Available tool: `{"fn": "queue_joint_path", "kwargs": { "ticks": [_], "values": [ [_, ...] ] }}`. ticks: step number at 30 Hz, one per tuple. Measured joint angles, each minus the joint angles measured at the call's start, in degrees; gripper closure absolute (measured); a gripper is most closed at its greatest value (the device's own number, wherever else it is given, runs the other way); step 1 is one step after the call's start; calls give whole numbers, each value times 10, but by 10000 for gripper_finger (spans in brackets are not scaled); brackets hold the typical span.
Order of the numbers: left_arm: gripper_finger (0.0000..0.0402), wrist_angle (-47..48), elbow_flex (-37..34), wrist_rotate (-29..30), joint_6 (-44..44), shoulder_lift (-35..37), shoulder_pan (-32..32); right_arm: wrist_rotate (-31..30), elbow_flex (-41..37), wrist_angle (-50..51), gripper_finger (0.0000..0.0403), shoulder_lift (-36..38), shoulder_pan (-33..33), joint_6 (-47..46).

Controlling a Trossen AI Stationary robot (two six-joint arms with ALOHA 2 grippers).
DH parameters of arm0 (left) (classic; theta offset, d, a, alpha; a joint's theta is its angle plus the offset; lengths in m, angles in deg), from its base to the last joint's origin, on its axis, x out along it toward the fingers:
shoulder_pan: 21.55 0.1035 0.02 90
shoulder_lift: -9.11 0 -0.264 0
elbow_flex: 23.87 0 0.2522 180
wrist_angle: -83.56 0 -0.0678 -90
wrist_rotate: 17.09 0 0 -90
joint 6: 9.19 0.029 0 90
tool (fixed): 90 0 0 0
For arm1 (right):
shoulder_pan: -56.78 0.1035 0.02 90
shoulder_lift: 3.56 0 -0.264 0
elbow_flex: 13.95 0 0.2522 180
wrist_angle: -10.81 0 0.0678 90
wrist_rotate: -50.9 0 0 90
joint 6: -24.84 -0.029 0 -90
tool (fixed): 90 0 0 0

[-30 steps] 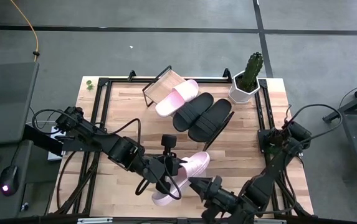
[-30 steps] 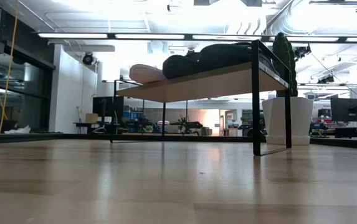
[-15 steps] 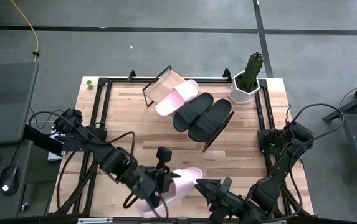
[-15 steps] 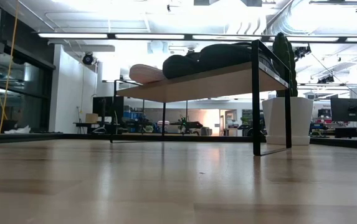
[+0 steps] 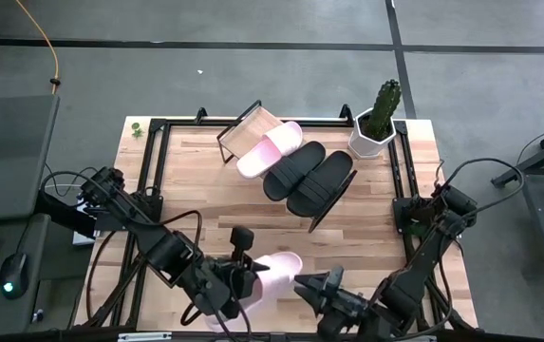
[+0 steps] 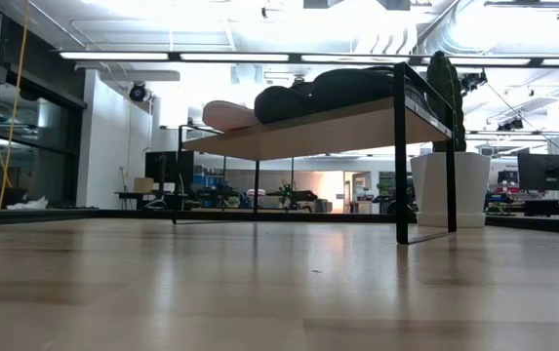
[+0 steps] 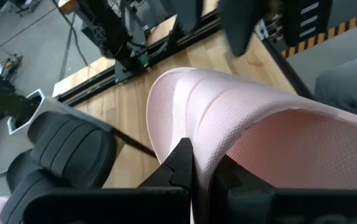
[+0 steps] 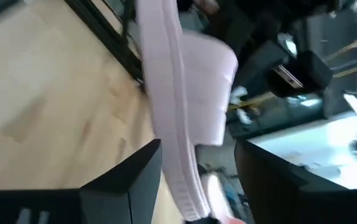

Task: Pick and place slides into the shelf
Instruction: Put the pink slipper on the shelf

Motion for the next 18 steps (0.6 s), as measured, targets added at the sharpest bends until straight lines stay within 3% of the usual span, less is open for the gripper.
{"fn": "queue_joint_path", "kwargs": {
  "ticks": [2,8,18],
  "values": [
    [399,7,0,7,-2,0,0,22,12,15,198,0,0,-22],
    [399,3,0,7,-12,0,-2,13,18,64,158,0,0,-64],
    [399,-32,0,-19,-8,0,-4,19,18,109,152,-1,-8,-125]
  ]
}}
